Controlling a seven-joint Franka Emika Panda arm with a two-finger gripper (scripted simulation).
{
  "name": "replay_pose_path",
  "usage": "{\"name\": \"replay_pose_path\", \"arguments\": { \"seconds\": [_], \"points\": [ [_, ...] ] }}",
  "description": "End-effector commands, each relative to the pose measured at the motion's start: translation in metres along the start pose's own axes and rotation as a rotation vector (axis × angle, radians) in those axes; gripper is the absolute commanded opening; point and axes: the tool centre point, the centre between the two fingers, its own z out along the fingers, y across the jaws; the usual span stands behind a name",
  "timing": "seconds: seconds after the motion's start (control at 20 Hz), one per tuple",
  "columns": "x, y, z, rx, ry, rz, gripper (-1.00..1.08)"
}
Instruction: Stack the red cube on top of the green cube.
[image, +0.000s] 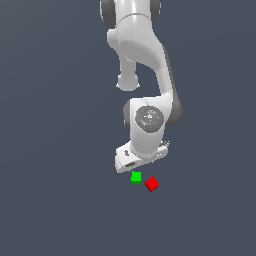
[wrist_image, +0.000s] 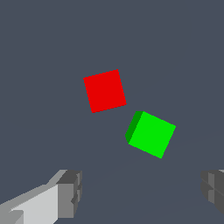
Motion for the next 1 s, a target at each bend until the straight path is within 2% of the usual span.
{"name": "replay_pose_path", "arguments": {
  "seconds": [0.0,0.45,0.95],
  "points": [
    [0.013,-0.004,0.005,-0.002,0.002,-0.046,1.00],
    [0.051,-0.018,0.020,-0.007,0.007,-0.177,1.00],
    [0.068,-0.027,0.027,-0.009,0.009,-0.239,1.00]
  ]
}}
